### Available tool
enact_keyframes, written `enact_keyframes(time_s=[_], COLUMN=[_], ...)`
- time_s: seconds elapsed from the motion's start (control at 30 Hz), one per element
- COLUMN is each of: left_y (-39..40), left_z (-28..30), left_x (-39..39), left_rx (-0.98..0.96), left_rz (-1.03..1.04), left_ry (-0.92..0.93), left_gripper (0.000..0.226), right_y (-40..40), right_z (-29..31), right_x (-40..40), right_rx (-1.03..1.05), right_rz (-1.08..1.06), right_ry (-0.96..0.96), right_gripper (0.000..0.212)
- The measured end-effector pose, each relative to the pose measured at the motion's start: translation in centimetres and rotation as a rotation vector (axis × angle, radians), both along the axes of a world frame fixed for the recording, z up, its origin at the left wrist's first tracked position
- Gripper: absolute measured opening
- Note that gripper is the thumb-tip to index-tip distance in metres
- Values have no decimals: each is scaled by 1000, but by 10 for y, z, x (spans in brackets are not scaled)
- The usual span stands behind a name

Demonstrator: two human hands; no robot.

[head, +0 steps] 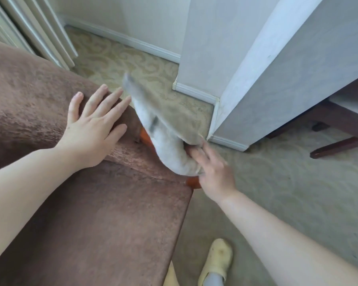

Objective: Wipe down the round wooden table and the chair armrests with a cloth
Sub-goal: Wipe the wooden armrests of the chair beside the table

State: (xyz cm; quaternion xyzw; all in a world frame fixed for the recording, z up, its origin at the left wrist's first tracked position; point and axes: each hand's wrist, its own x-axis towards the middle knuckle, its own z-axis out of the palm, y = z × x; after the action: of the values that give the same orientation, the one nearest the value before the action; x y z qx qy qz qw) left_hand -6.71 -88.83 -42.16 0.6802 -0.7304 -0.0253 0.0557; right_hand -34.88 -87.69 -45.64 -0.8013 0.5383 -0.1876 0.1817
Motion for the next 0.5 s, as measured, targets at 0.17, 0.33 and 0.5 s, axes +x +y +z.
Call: enact_keyframes(time_s=[0.17,0.33,0.5], left_y=[13,11,14], left_z=[6,6,11], left_x=[27,12,17], left_rx=[-121,-174,-132], left_rz=[237,343,328], left_ry=[47,175,110], left_gripper=[53,51,53], right_y=[3,-12,4], right_z=[-9,28,9], right_x=[-1,141,90], right_rx=[251,125,-186], right_rz=[-475,-357,41], right_ry=[-155,-347,-100], right_gripper=[32,27,50])
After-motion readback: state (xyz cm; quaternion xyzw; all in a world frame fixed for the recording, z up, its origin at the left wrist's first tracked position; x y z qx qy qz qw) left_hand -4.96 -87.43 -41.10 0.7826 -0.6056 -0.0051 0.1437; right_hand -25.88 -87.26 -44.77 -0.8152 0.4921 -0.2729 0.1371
